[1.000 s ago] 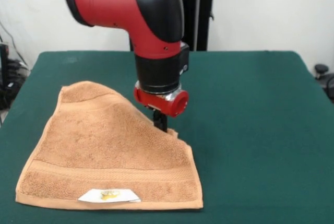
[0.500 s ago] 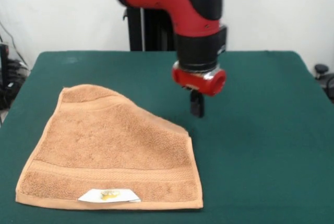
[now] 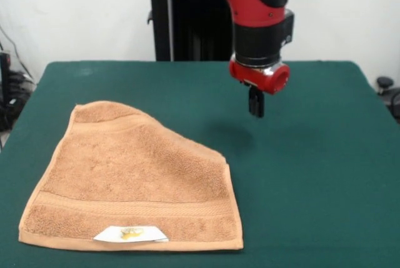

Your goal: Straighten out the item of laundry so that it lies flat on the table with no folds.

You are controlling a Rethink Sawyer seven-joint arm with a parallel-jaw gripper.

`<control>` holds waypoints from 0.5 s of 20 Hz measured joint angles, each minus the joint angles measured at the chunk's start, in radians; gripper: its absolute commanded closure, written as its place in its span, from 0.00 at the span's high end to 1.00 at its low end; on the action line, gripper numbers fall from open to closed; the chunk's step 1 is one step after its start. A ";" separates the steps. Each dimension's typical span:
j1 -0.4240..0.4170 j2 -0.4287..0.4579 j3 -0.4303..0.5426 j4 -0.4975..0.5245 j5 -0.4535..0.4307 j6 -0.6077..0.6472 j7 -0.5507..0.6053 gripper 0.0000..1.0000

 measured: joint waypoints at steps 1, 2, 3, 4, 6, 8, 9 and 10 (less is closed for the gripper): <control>-0.003 0.000 0.000 0.003 0.000 -0.001 0.000 0.00; -0.007 0.000 0.000 0.004 0.000 -0.001 0.000 0.00; -0.012 0.000 0.000 0.004 0.000 -0.001 0.000 0.00; -0.019 0.000 -0.002 0.003 0.001 -0.001 0.000 0.00; -0.023 -0.001 -0.006 0.003 0.000 -0.001 0.000 0.00; -0.031 -0.007 -0.014 0.000 -0.004 -0.001 0.000 0.00; -0.031 -0.009 -0.015 0.000 -0.005 -0.001 0.000 0.00; -0.031 -0.010 -0.017 0.000 -0.006 -0.001 0.000 0.00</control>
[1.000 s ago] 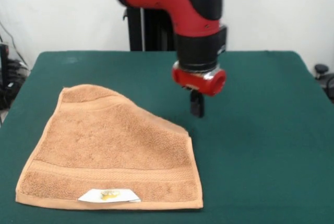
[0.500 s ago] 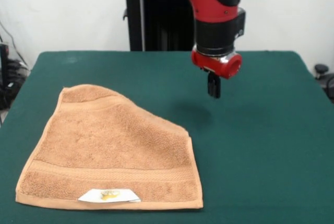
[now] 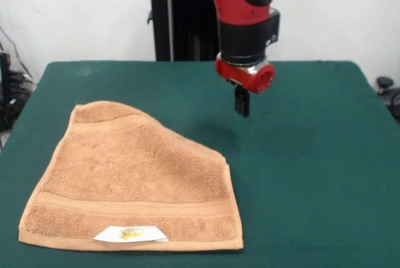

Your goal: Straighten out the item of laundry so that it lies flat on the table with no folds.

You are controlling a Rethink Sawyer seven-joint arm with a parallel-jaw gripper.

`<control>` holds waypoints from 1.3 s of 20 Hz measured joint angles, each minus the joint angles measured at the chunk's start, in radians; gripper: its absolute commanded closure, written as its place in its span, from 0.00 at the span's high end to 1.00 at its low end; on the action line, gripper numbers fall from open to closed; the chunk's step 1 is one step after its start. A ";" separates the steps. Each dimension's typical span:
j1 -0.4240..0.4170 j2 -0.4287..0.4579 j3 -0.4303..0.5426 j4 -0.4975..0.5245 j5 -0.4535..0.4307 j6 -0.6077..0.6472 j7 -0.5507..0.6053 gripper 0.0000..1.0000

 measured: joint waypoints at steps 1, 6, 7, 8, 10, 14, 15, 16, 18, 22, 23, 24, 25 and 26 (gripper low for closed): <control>0.001 -0.004 -0.003 -0.001 0.000 0.000 0.000 0.00; 0.001 -0.046 -0.019 -0.006 0.000 0.017 0.000 0.00; 0.001 -0.052 -0.023 -0.008 0.000 0.023 0.000 0.00; 0.001 -0.063 -0.028 -0.014 -0.001 0.035 0.000 0.00; 0.002 -0.072 -0.037 -0.025 -0.001 0.052 0.000 0.00; 0.001 -0.075 -0.058 -0.067 -0.001 0.079 0.000 0.00; 0.000 -0.073 -0.060 -0.086 -0.001 0.084 0.000 0.00; -0.001 -0.070 -0.060 -0.099 -0.001 0.086 0.000 0.00; -0.007 -0.061 -0.060 -0.124 -0.003 0.088 0.000 0.00; -0.021 -0.041 -0.060 -0.174 -0.010 0.089 0.000 0.00; -0.029 -0.025 -0.060 -0.202 -0.013 0.089 0.000 0.00; -0.033 -0.016 -0.060 -0.214 -0.014 0.089 0.000 0.00; -0.038 -0.005 -0.060 -0.228 -0.014 0.089 0.000 0.00; -0.039 -0.003 -0.060 -0.231 -0.014 0.089 0.000 0.00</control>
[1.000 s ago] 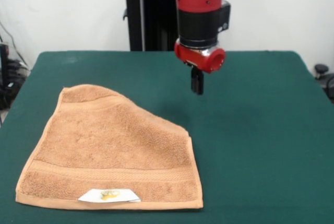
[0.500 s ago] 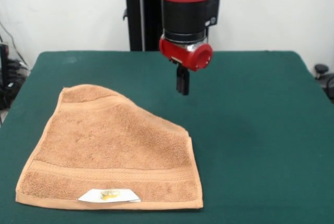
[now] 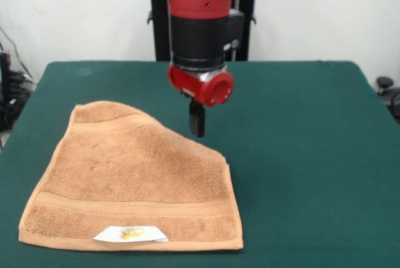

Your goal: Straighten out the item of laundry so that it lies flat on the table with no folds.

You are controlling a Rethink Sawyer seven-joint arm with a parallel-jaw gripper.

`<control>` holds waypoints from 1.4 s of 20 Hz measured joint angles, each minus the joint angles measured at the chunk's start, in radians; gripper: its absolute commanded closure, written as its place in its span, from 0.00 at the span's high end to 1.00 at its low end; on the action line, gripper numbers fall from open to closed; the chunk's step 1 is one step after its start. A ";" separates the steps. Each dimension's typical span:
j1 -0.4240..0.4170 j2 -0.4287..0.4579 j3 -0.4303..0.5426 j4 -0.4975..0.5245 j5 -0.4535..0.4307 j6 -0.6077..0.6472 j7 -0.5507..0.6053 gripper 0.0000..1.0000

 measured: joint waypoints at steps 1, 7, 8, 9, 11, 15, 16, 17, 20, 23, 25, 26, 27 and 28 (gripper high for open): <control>-0.007 0.021 0.000 -0.025 0.000 0.000 0.000 0.00; -0.018 0.097 0.000 -0.094 -0.004 0.000 0.000 0.00; -0.018 0.109 0.000 -0.102 -0.005 -0.001 0.000 0.00; -0.019 0.123 0.000 -0.111 -0.007 -0.002 0.000 0.00; -0.019 0.151 0.000 -0.126 -0.012 -0.007 0.000 0.00; -0.018 0.182 0.000 -0.142 -0.024 -0.018 0.000 0.00; -0.017 0.182 0.000 -0.143 -0.025 -0.019 0.000 0.00; -0.016 0.181 0.000 -0.144 -0.030 -0.019 0.000 0.00; -0.016 0.181 0.000 -0.145 -0.032 -0.020 0.000 0.00; -0.016 0.181 0.000 -0.145 -0.032 -0.019 0.000 0.00; -0.015 0.181 0.000 -0.145 -0.032 -0.020 0.000 0.00; -0.013 0.181 -0.002 -0.145 -0.032 -0.022 0.000 0.00; -0.011 0.181 -0.003 -0.145 -0.032 -0.023 0.000 0.00; -0.008 0.181 -0.005 -0.145 -0.032 -0.025 0.000 0.00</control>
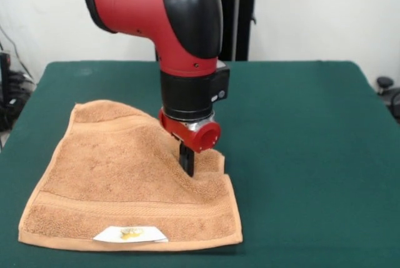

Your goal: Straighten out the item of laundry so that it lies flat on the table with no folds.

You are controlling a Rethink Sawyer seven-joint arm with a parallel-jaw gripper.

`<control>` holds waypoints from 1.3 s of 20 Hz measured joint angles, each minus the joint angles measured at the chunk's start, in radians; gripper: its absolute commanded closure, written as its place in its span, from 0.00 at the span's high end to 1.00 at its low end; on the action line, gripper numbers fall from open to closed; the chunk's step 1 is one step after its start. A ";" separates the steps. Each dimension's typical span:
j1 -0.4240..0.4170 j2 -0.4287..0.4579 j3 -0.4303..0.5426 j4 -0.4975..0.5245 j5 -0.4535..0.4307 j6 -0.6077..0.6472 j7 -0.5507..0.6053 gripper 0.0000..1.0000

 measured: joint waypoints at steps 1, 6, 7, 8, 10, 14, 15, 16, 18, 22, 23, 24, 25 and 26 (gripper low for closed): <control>0.003 0.000 -0.002 0.000 0.000 -0.002 0.000 0.00; 0.042 -0.007 -0.018 0.020 0.004 -0.034 0.000 0.00; 0.051 -0.011 -0.019 0.028 0.006 -0.040 0.000 0.00; 0.055 -0.013 -0.019 0.032 0.008 -0.041 0.000 0.00; 0.073 -0.023 -0.019 0.052 0.015 -0.045 0.000 0.00; 0.110 -0.049 -0.018 0.108 0.033 -0.046 0.000 0.00; 0.115 -0.054 -0.018 0.118 0.036 -0.046 0.000 0.00; 0.118 -0.059 -0.018 0.128 0.038 -0.046 0.000 0.00; 0.120 -0.067 -0.017 0.147 0.043 -0.046 0.000 0.00; 0.117 -0.076 -0.017 0.171 0.050 -0.046 0.000 0.00; 0.115 -0.075 -0.017 0.174 0.050 -0.046 0.000 0.00; 0.114 -0.075 -0.017 0.175 0.050 -0.046 0.000 0.00; 0.112 -0.075 -0.017 0.175 0.050 -0.046 0.000 0.00; 0.110 -0.074 -0.017 0.176 0.050 -0.046 0.000 0.00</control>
